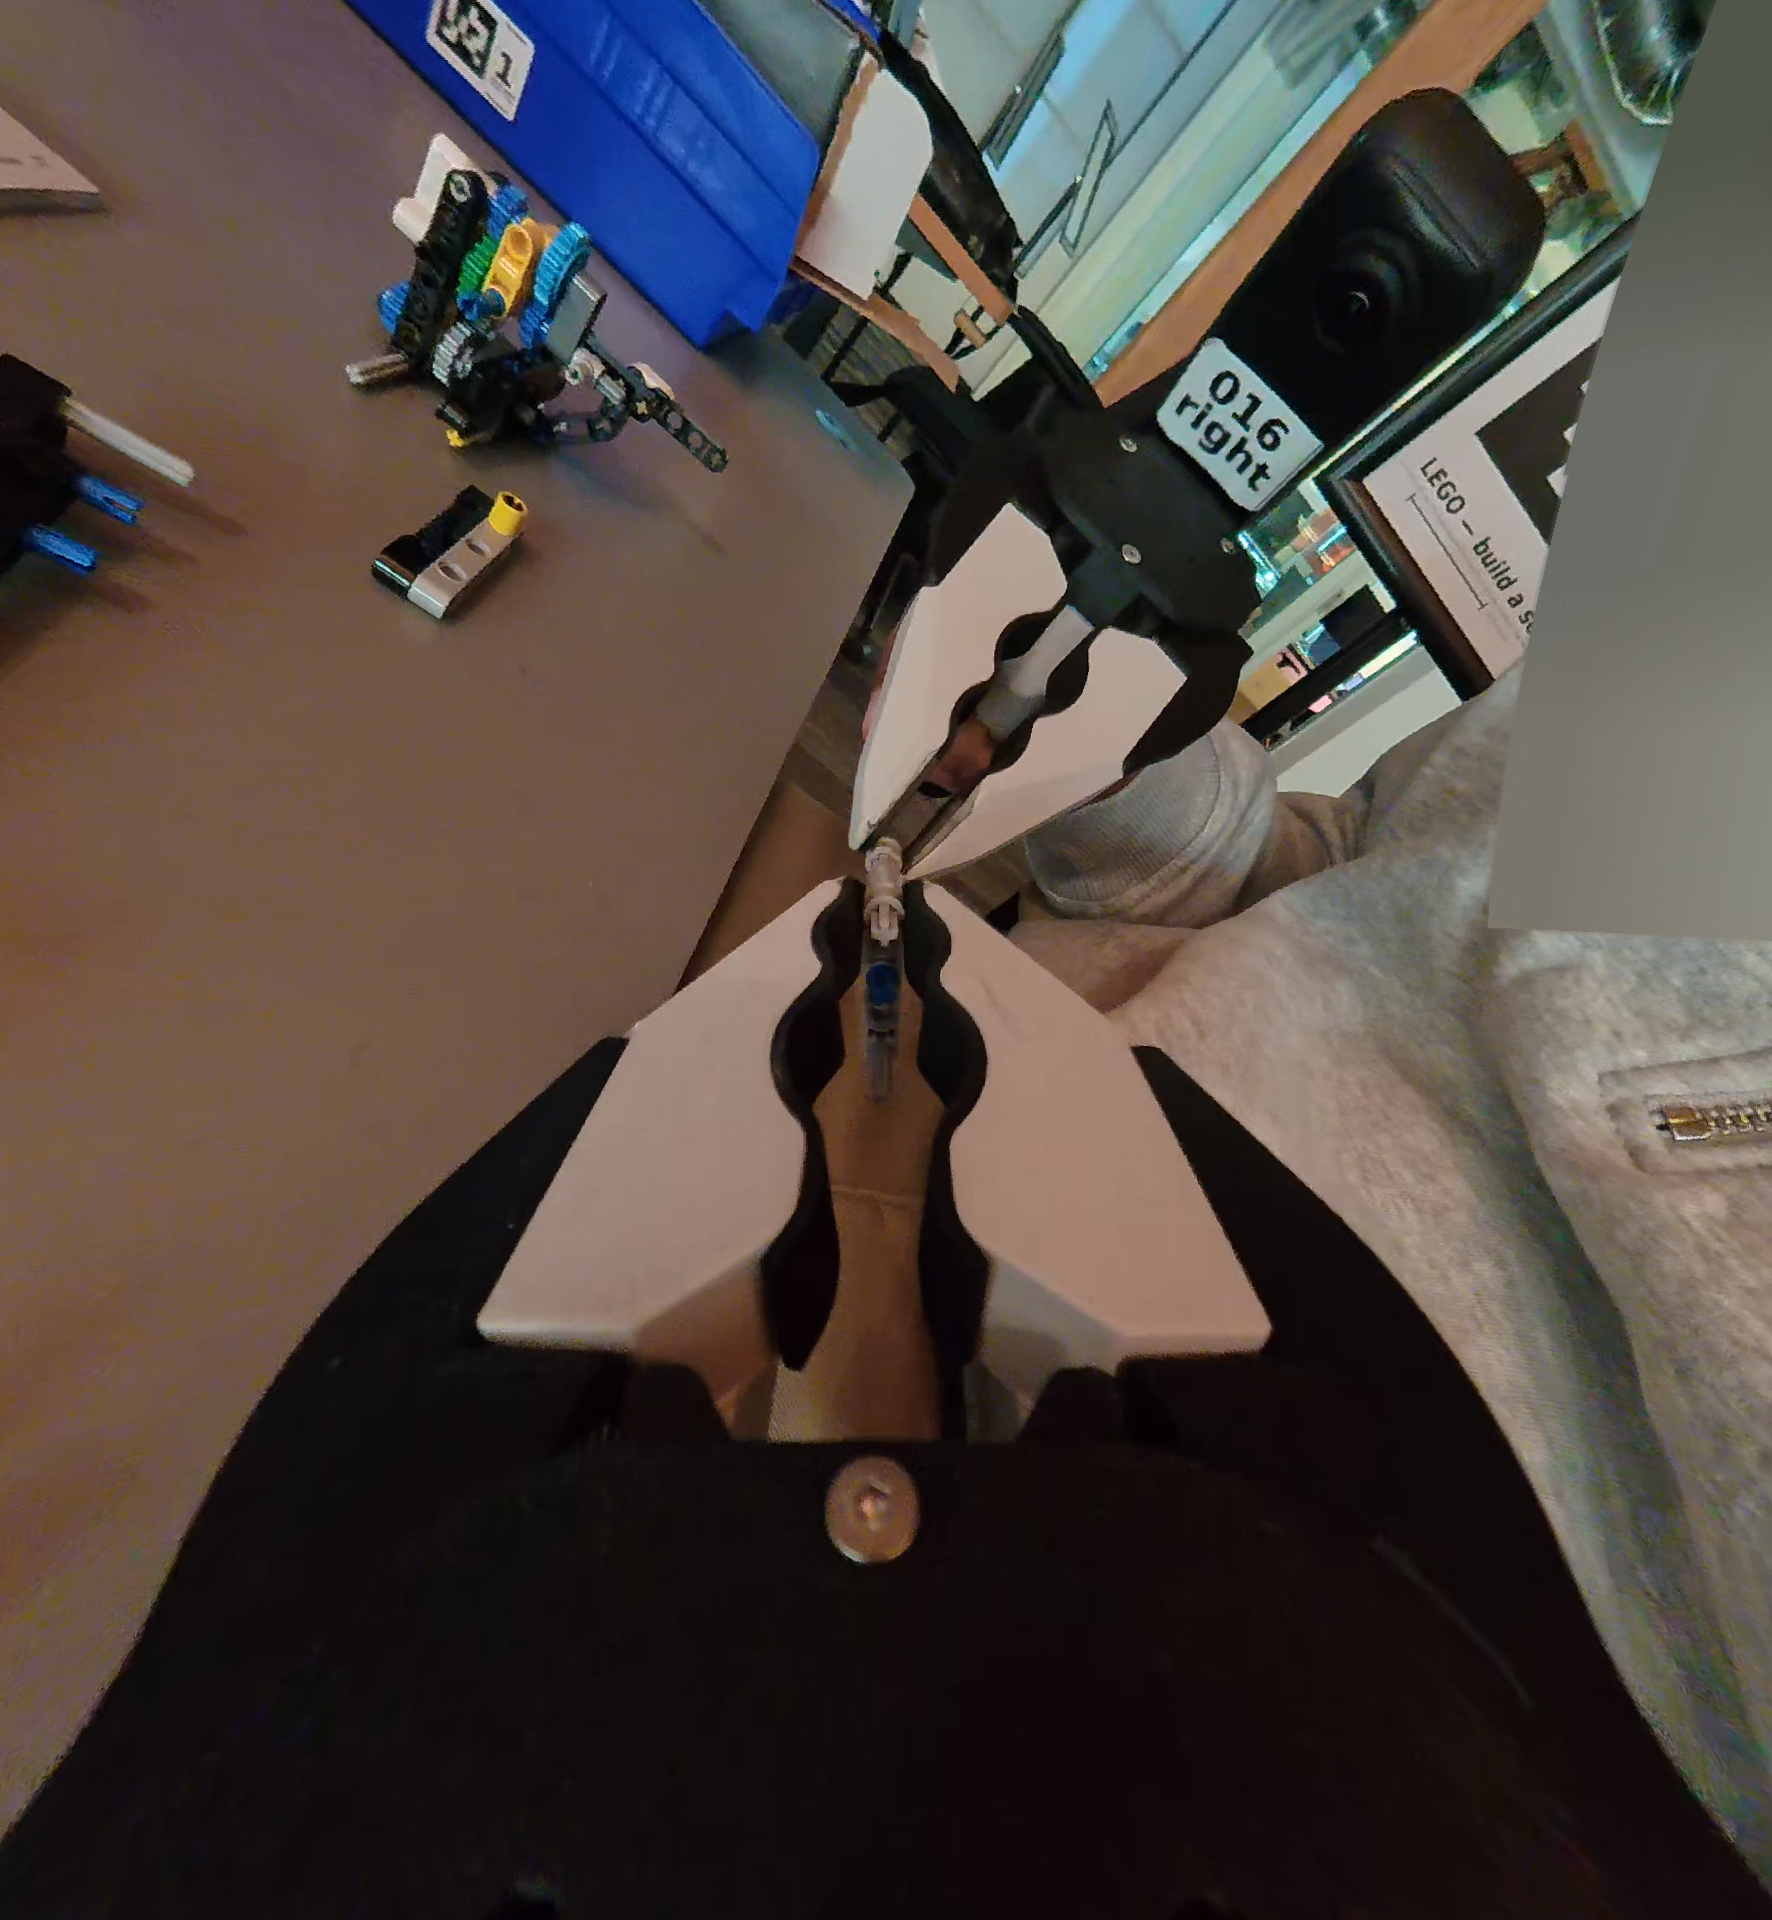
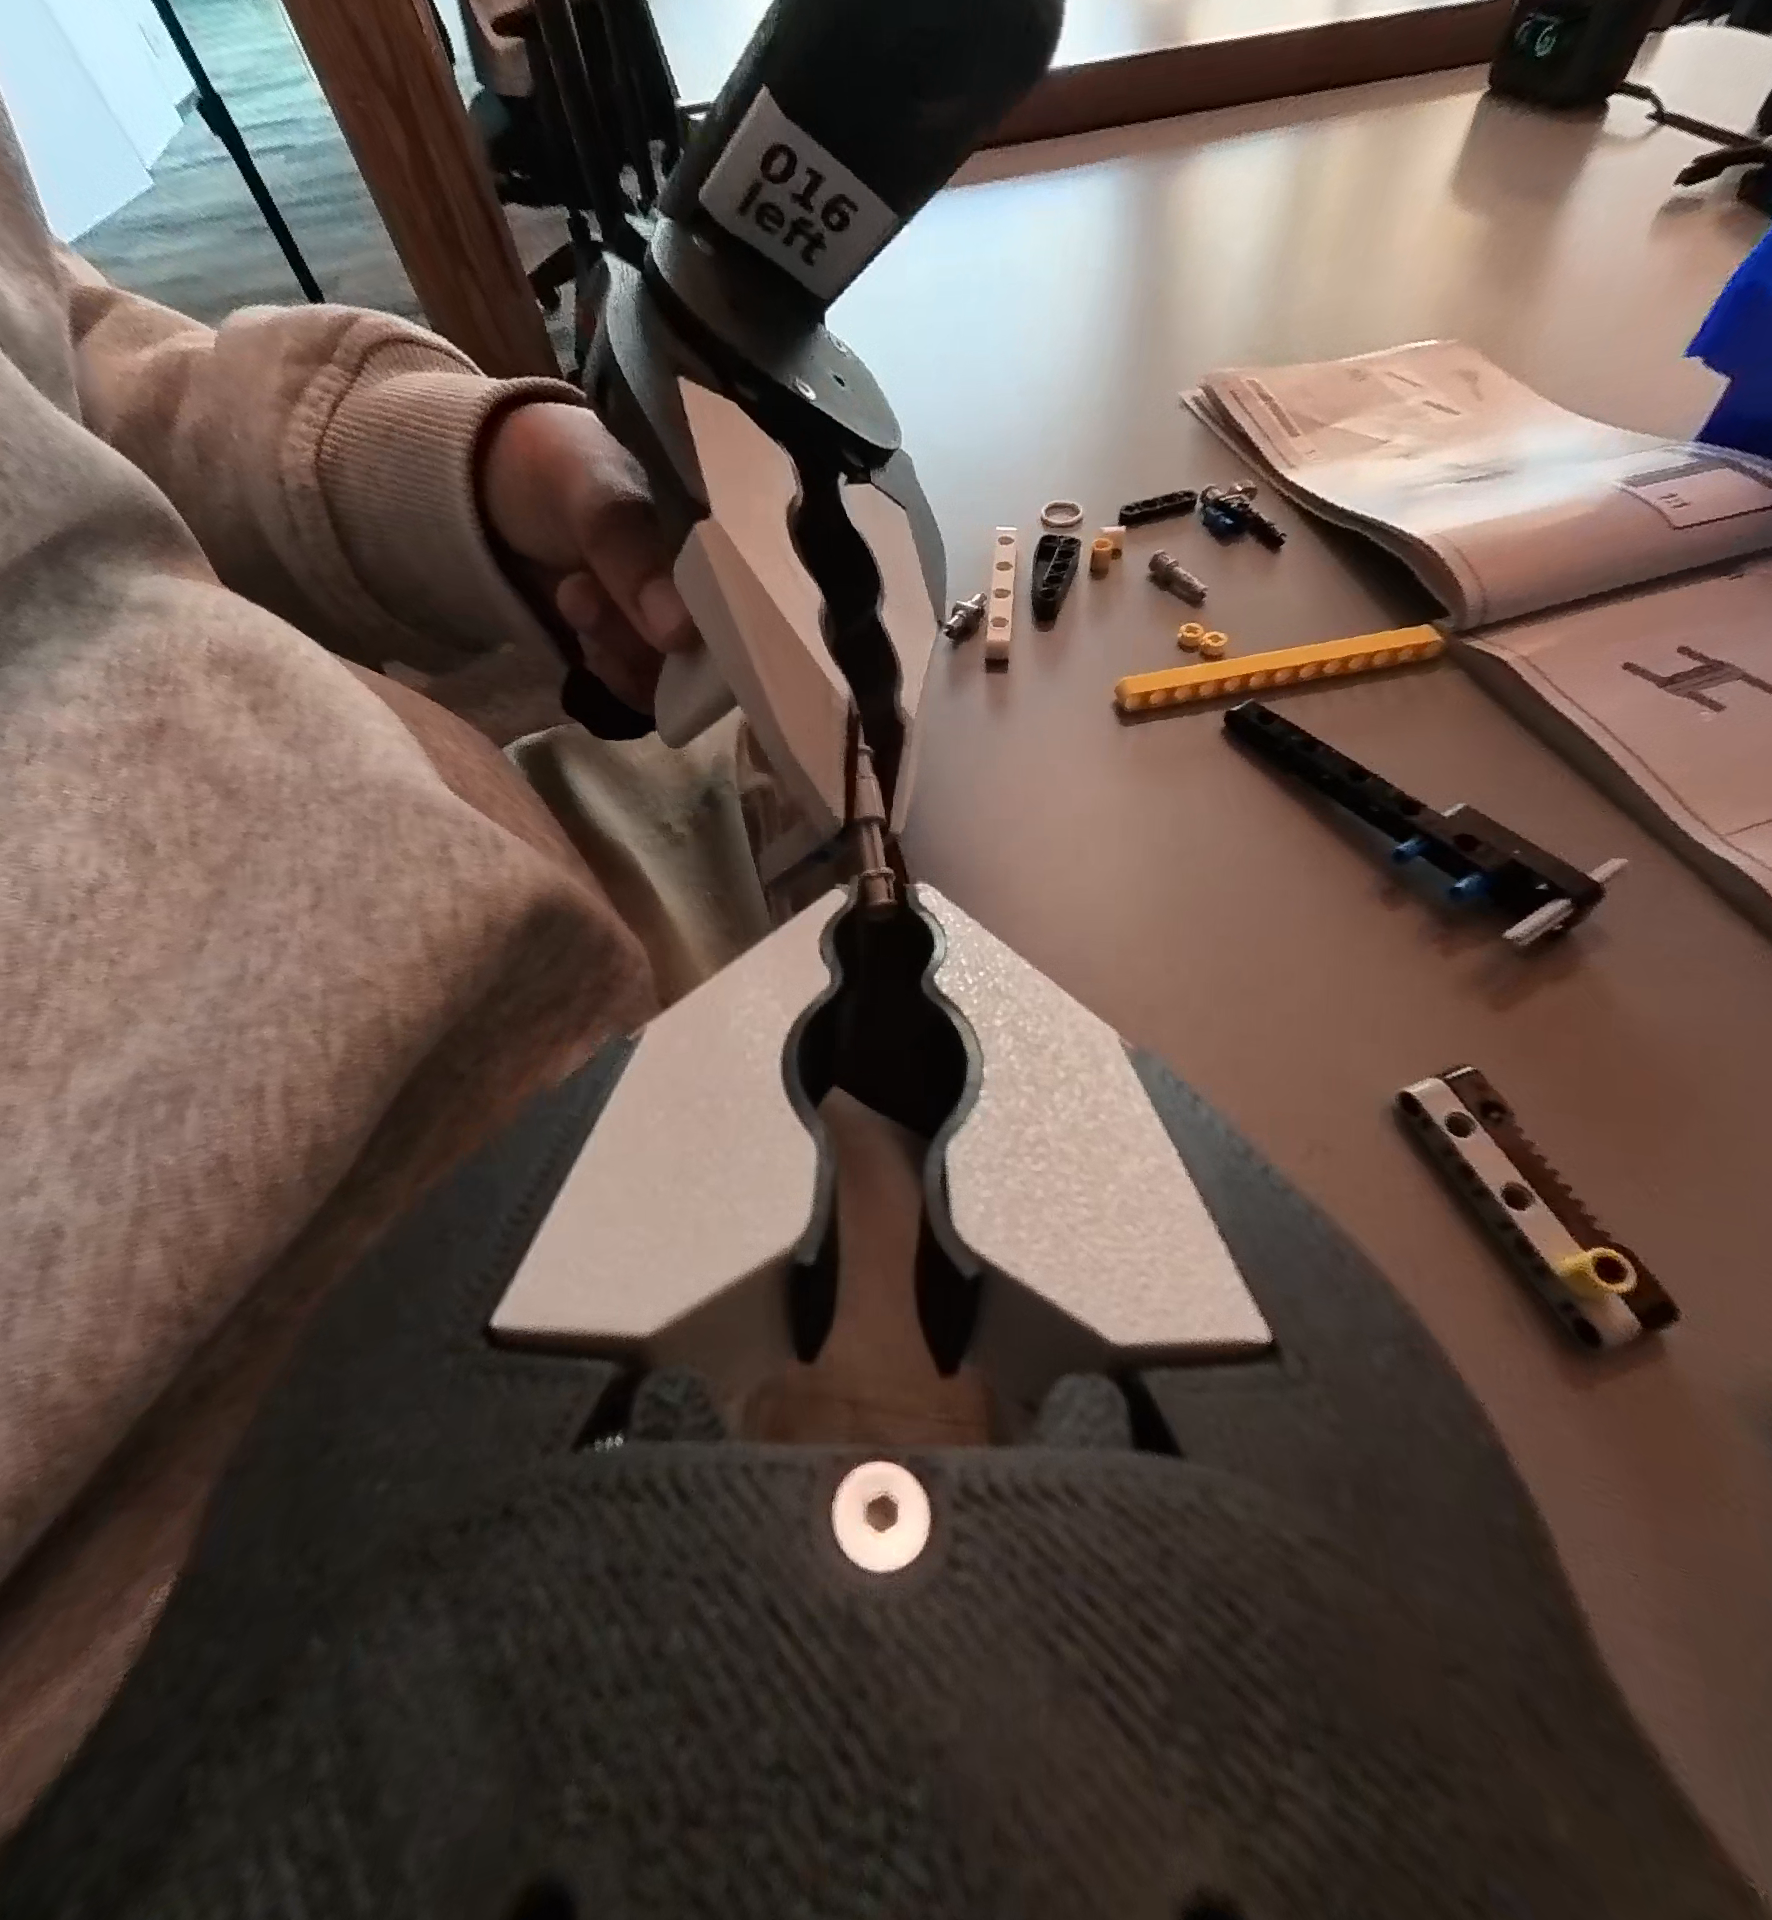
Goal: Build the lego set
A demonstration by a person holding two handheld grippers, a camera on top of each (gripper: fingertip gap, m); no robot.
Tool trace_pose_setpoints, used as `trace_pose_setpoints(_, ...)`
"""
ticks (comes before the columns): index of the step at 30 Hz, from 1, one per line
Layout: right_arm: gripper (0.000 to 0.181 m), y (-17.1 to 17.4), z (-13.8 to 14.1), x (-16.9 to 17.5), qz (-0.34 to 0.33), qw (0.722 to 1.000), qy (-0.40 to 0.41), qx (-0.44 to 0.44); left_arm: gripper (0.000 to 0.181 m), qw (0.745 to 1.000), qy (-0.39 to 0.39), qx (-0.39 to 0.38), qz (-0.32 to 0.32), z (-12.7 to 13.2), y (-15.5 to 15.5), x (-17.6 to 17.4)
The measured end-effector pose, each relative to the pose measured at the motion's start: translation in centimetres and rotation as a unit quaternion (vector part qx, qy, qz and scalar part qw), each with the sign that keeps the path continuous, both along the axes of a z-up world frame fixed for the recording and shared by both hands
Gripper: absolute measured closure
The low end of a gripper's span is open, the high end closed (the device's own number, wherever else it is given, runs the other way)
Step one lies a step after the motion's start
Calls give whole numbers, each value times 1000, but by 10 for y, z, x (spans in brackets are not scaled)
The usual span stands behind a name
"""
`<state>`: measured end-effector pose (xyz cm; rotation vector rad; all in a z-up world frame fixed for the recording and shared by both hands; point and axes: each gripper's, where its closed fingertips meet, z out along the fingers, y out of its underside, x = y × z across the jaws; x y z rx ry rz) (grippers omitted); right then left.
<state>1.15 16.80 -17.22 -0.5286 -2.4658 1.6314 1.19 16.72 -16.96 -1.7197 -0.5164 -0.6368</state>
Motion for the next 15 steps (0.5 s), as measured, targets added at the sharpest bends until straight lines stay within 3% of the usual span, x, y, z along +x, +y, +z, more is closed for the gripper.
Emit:
trace_pose_setpoints(10,176,-1,4,3,13,999,-20,-35,178,999,-30,21,-12,4,0,3)
trace_pose_setpoints(15,175,-1,7,-5,-7,998,-19,-56,178,1000,1,26,9,7,-1,-5)
